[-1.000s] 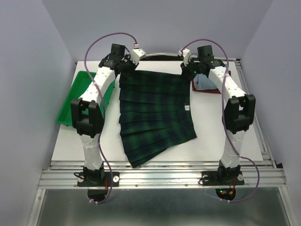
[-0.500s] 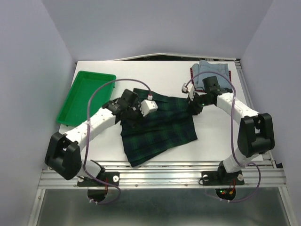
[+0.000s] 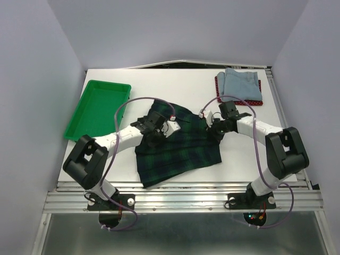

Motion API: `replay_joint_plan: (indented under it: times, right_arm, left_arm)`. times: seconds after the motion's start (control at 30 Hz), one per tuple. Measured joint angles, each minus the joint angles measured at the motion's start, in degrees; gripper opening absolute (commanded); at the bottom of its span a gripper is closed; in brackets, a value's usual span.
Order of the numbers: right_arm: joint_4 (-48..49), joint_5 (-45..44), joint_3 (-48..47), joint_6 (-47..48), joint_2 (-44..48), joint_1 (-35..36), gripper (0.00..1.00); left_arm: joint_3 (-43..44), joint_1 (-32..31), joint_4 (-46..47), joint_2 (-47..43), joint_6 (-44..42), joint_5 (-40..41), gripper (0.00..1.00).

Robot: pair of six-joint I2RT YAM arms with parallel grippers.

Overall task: Fold and stack the skirts
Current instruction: Fold the skirt

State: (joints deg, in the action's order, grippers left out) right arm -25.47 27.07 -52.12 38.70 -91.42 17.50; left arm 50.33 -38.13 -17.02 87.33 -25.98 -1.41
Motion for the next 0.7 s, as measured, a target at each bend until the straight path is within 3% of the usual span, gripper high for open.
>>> replay_joint_plan:
  times: [0.27, 0.43, 0.57, 0.7]
  right_arm:
    - [5.6, -9.9, -9.2, -3.9, -5.7, 0.1, 0.01]
    - [8.1, -11.8, -12.8, -4.6, -4.1, 0.1, 0.01]
    - [8.9, -10.3, -12.4, -4.4, 1.9, 0.2, 0.01]
    - [10.3, -8.0, -8.9, -2.3, 9.9, 0.3, 0.01]
  left_arm:
    - [7.8, 1.3, 4.2, 5.6, 1.4, 7.8, 0.0]
    - [12.2, 4.1, 6.7, 5.5, 1.4, 11.3, 0.0]
    - [13.1, 5.2, 6.5, 1.4, 1.2, 12.0, 0.0]
    - [12.9, 4.7, 3.4, -9.0, -0.1, 10.1, 0.0]
